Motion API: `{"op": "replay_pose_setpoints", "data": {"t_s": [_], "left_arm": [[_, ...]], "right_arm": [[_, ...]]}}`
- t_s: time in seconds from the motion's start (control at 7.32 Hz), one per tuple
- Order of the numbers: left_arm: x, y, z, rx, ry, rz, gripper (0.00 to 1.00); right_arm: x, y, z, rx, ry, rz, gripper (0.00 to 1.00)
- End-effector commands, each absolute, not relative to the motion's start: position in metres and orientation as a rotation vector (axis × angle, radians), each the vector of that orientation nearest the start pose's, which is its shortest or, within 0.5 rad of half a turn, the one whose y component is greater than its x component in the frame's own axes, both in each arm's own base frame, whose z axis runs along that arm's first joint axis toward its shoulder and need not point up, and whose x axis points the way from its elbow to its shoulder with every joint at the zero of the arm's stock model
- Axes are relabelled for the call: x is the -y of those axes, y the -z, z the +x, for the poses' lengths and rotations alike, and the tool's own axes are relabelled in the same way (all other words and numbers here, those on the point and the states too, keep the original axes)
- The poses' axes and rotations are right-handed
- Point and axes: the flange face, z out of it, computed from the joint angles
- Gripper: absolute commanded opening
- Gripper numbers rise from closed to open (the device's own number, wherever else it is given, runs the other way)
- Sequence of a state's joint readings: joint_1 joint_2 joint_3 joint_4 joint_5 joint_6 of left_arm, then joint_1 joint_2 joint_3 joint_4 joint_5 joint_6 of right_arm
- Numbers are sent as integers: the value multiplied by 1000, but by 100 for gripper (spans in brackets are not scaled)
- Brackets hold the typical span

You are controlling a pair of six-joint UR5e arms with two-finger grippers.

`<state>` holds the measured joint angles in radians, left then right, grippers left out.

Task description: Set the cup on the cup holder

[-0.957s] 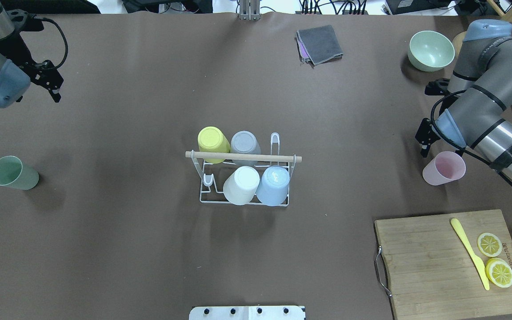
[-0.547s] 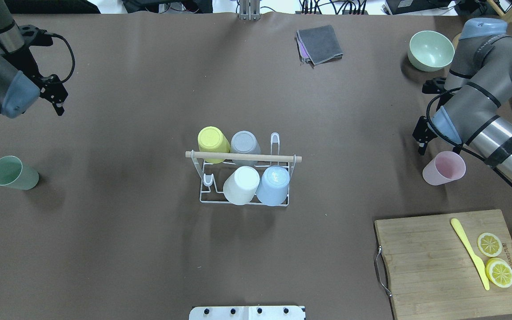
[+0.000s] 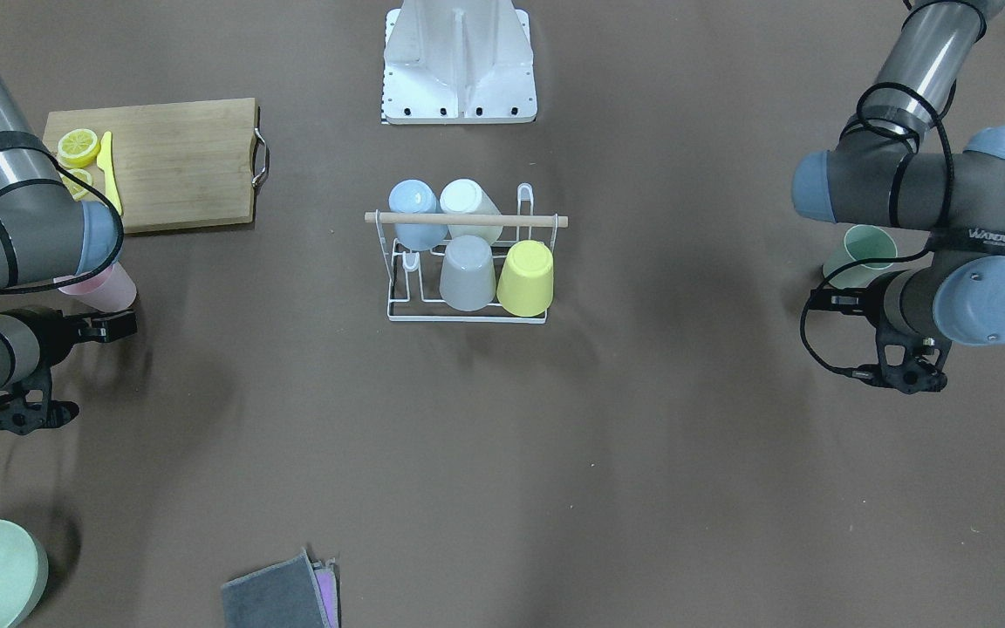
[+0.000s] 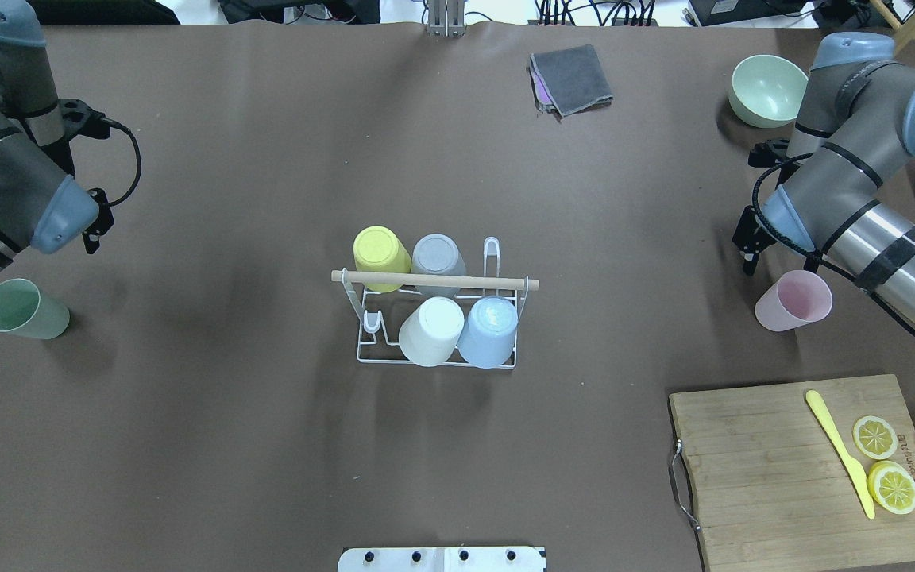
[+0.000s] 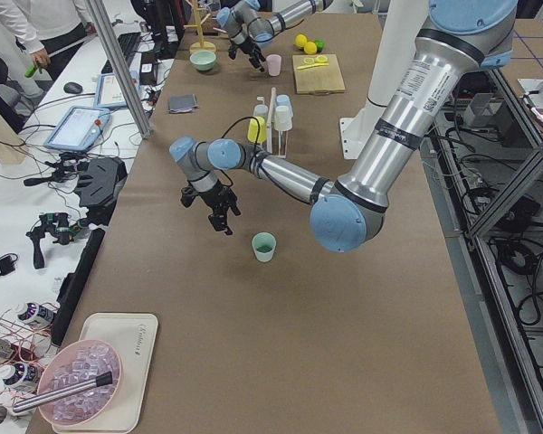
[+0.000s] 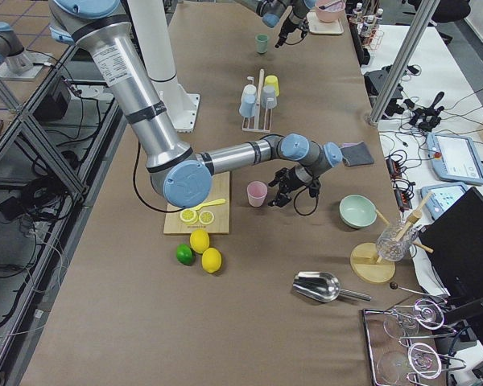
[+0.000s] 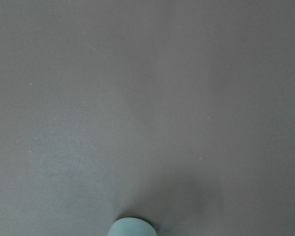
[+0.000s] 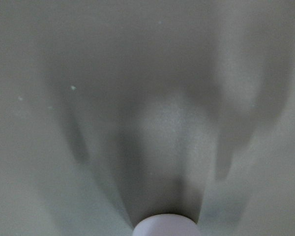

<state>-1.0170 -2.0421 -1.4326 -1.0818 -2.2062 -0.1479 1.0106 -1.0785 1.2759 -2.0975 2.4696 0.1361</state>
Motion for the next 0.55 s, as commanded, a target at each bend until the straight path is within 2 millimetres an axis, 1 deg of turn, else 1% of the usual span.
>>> {"op": "replay_pose_setpoints", "data": {"t_s": [0.0, 0.14, 0.41], "left_arm": [[573, -528, 292, -454, -418, -396, 98], [565, -533, 305, -416, -444, -414, 98], [564, -539, 307, -409, -450, -425, 98]], "right_arm": [[585, -553, -309, 729, 263, -609, 99], [583, -555, -311, 728, 266, -614, 98], [575, -559, -323, 723, 281, -630, 98]]}}
